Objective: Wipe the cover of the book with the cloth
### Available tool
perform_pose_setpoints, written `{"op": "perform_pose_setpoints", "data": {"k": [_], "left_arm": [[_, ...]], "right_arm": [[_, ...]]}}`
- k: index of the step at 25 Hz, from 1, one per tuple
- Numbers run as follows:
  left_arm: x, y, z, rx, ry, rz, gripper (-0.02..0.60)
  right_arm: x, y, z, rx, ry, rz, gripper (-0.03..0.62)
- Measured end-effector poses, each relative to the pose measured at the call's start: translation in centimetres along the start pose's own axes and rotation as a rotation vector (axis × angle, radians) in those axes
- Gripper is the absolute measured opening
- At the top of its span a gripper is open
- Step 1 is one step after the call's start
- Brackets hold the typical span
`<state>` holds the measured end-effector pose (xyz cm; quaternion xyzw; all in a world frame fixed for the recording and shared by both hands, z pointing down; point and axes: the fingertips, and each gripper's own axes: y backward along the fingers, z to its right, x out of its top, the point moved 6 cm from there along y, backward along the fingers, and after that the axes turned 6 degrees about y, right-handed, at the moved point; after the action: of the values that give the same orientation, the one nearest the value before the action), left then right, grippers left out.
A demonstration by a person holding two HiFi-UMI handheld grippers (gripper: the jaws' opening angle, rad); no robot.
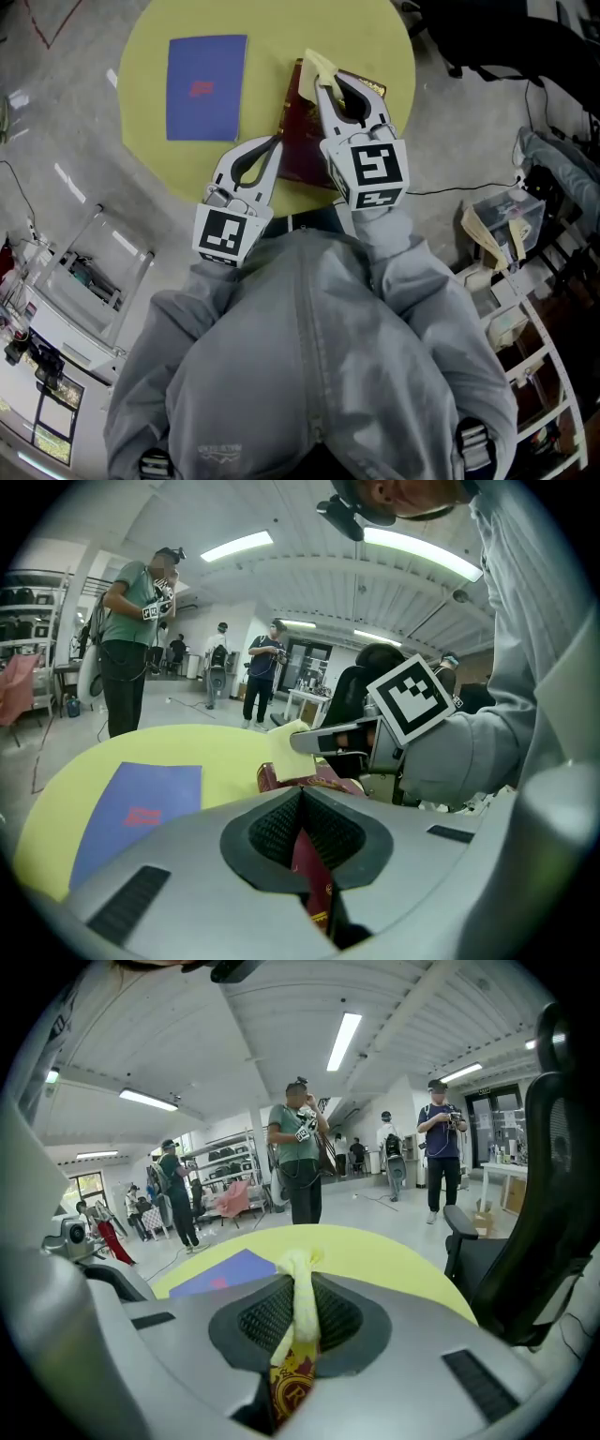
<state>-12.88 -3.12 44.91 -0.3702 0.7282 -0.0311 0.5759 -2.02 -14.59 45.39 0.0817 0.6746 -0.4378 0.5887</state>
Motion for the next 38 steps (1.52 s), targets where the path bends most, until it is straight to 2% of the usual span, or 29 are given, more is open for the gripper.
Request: {"op": "perform_pose_setpoints", "data": {"k": [9, 14, 17, 20, 29, 38], "left_arm": [[-1.9, 0.0, -0.5, -0.002, -0.004, -0.072, 0.018], [-2.9, 0.4, -0.6, -0.002, -0.012, -0.123, 0.018], [-3.4, 0.5, -0.2, -0.037, -0.003, -0.157, 0.018], [-4.1, 0.2, 0.4, -0.070, -0.028, -0.207, 0.018], [-6.1, 0.0, 1.5, -0.121, -0.057, -0.335, 0.018], [-6.2, 0.0, 1.5, -0.109, -0.047, -0.330, 0.018]], "right_arm": [[-1.1, -1.8, -0.1, 0.002, 0.029, -0.108, 0.057], [-1.4, -2.3, -0.4, -0.009, 0.047, -0.132, 0.057], [-1.8, -2.5, -0.4, -0.014, 0.052, -0.149, 0.057], [-2.1, -2.7, -0.4, -0.021, 0.056, -0.168, 0.057], [-2.4, -3.0, -0.5, -0.048, 0.089, -0.195, 0.057], [-2.8, -2.2, 0.1, -0.083, 0.104, -0.210, 0.057]]}}
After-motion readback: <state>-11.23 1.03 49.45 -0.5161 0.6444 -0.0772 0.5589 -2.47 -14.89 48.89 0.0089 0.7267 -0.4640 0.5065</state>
